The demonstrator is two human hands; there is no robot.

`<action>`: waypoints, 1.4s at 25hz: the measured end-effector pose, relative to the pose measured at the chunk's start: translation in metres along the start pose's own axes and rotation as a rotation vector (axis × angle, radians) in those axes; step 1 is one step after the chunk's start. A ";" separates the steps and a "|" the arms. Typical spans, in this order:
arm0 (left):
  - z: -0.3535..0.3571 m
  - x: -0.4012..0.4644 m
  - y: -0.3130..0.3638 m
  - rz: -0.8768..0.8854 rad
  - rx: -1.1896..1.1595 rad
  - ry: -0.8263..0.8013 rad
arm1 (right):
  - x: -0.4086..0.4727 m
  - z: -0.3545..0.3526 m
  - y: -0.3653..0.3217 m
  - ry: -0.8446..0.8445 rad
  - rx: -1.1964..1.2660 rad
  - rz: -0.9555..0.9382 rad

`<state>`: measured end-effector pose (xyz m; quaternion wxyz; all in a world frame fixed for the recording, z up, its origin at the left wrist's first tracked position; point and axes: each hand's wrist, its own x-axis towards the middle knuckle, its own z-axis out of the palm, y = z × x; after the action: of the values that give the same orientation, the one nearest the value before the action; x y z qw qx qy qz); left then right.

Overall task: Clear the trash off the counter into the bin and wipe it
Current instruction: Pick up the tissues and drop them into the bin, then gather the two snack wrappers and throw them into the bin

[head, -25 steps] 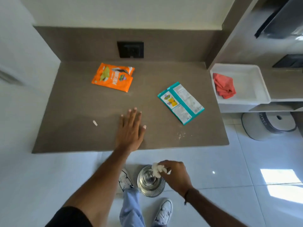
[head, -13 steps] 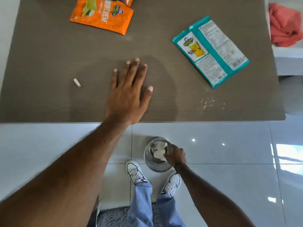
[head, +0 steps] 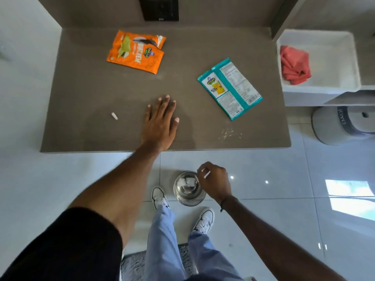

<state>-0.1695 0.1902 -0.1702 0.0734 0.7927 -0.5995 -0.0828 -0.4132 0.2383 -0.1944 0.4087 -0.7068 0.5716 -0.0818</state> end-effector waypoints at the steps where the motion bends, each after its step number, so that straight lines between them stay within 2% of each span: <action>1: -0.009 0.002 0.001 -0.020 -0.013 0.002 | 0.004 -0.014 -0.023 0.039 0.010 -0.069; 4: -0.031 0.021 -0.012 0.017 -0.157 0.047 | 0.039 -0.047 -0.090 0.169 0.065 -0.205; 6: -0.047 0.048 -0.036 0.044 -0.242 0.127 | 0.083 -0.057 -0.133 0.245 0.071 -0.200; 8: -0.067 0.084 -0.072 -0.070 -0.275 0.219 | 0.135 -0.058 -0.171 0.256 0.090 -0.131; 10: -0.084 0.121 -0.111 -0.274 -0.304 0.267 | 0.189 -0.053 -0.205 0.205 0.130 0.017; 13: -0.099 0.175 -0.160 -0.496 -0.307 0.143 | 0.255 -0.041 -0.243 0.128 0.140 0.235; 17: -0.100 0.219 -0.182 -0.566 -0.357 -0.030 | 0.309 -0.021 -0.278 0.043 0.195 0.349; 20: -0.091 0.238 -0.191 -0.655 -0.527 -0.087 | 0.319 -0.011 -0.294 -0.092 0.401 0.403; 23: -0.092 0.241 -0.188 -0.639 -0.844 -0.201 | 0.314 -0.022 -0.291 -0.126 0.554 0.421; 25: -0.103 0.235 -0.166 -0.574 -1.039 -0.304 | 0.304 -0.042 -0.273 -0.118 0.565 0.384; 27: -0.112 0.228 -0.128 -0.498 -1.136 -0.373 | 0.284 -0.074 -0.244 -0.056 0.532 0.379; 31: -0.107 0.219 -0.031 -0.326 -1.123 -0.431 | 0.232 -0.139 -0.165 0.090 0.429 0.419; 34: -0.088 0.210 0.037 -0.201 -0.997 -0.471 | 0.199 -0.176 -0.111 0.152 0.336 0.427; 35: -0.079 0.206 0.052 -0.163 -0.908 -0.441 | 0.192 -0.183 -0.098 0.179 0.273 0.427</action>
<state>-0.1460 -0.0214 -0.0904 0.2754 0.6887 -0.4406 -0.5056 -0.3834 -0.0167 -0.0772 0.4560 -0.4987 0.7252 -0.1320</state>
